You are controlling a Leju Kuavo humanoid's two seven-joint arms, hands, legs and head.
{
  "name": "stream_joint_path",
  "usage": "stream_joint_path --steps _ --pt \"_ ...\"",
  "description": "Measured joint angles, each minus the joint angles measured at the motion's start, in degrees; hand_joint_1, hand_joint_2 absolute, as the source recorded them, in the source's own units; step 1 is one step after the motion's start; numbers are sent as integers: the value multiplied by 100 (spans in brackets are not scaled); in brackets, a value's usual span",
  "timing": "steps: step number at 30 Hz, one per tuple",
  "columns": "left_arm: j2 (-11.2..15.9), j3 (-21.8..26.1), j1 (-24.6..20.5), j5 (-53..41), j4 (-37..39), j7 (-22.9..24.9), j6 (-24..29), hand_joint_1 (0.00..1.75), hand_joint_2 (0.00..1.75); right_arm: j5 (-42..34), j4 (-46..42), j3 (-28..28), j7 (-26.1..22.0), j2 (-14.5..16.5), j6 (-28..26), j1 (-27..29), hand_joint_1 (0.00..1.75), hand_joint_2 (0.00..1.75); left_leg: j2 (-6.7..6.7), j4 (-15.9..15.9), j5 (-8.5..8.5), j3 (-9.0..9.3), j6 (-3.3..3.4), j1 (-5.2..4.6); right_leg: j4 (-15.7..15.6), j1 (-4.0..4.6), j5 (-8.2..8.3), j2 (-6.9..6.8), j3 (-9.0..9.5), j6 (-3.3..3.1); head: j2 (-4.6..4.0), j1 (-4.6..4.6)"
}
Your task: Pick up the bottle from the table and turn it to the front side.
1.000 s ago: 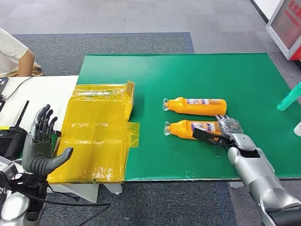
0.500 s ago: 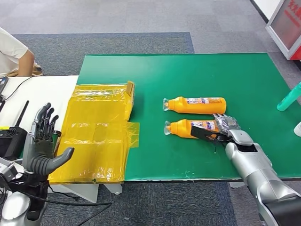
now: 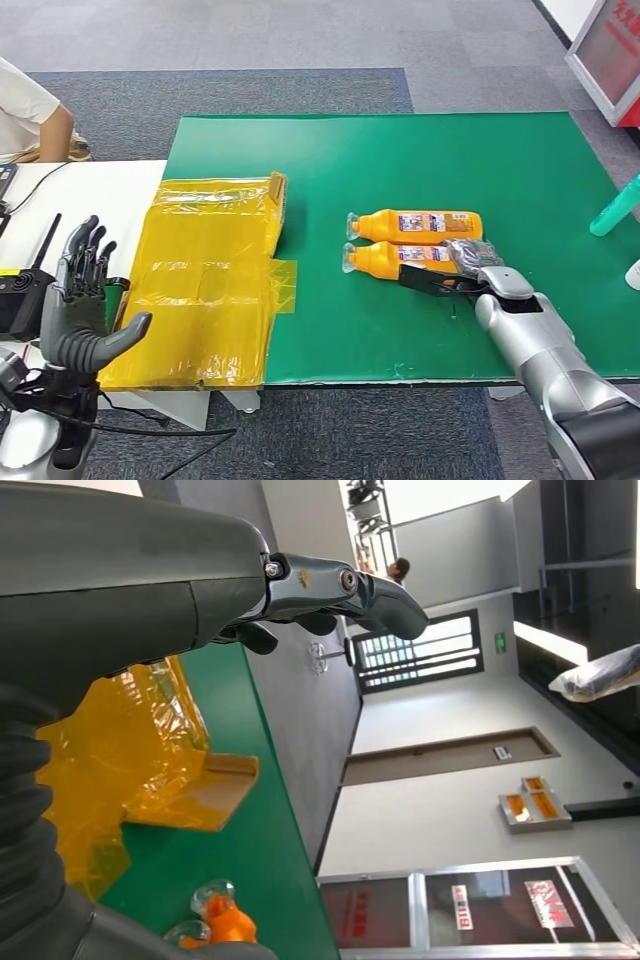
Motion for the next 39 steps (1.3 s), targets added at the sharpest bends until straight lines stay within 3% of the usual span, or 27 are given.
stream_joint_path --steps 6,10,16,19,23,26,29,34,39 --pt "35 9 0 13 -16 -27 -15 0 175 -464 -52 43 -284 1 -49 12 175 175 0 0 0 -1 0 0 0 0 0 0 -3 0 0 -1" --pt "65 10 -9 127 -14 -86 -25 0 175 -1612 -336 -160 -962 0 154 232 175 175 0 0 0 -1 0 0 0 0 0 0 -5 0 0 0" --pt "172 6 -160 487 118 -186 -72 0 175 -4135 -1127 -817 -2105 4 1195 827 175 175 0 0 -1 -4 0 0 0 0 -1 -1 -7 0 0 0" --pt "201 2 -296 661 286 -170 -19 0 175 -5029 -1732 -1098 -2264 39 1374 1162 175 175 -1 0 -1 -6 0 0 0 1 -1 -1 -8 0 0 0" --pt "214 -13 -440 761 453 -118 31 0 175 -5364 -2344 -1267 -2259 84 1360 1465 175 175 -1 0 -1 -6 0 0 0 0 -1 -1 -9 0 0 1" --pt "209 -81 -593 327 610 -28 606 0 175 -5471 -2782 -1314 -2266 178 1054 1666 175 175 -1 0 -1 -6 0 0 0 0 -1 -1 -10 0 0 1" --pt "167 -278 -906 -542 895 142 1344 0 175 -5229 -3265 -1303 -2231 361 267 1863 175 175 -1 0 0 -6 -1 0 0 1 0 -1 -10 -1 0 0" --pt "-23 -704 -1497 730 1501 505 535 0 175 -4948 -3630 -1076 -2351 711 -711 1926 175 175 -1 0 4 -6 -3 0 0 1 5 0 -11 -6 0 1" --pt "-188 -1127 -1894 1498 1940 769 43 0 175 -5056 -3655 -842 -2464 951 -964 1907 175 175 0 0 4 -7 -2 0 0 0 7 -1 -12 -6 0 0"
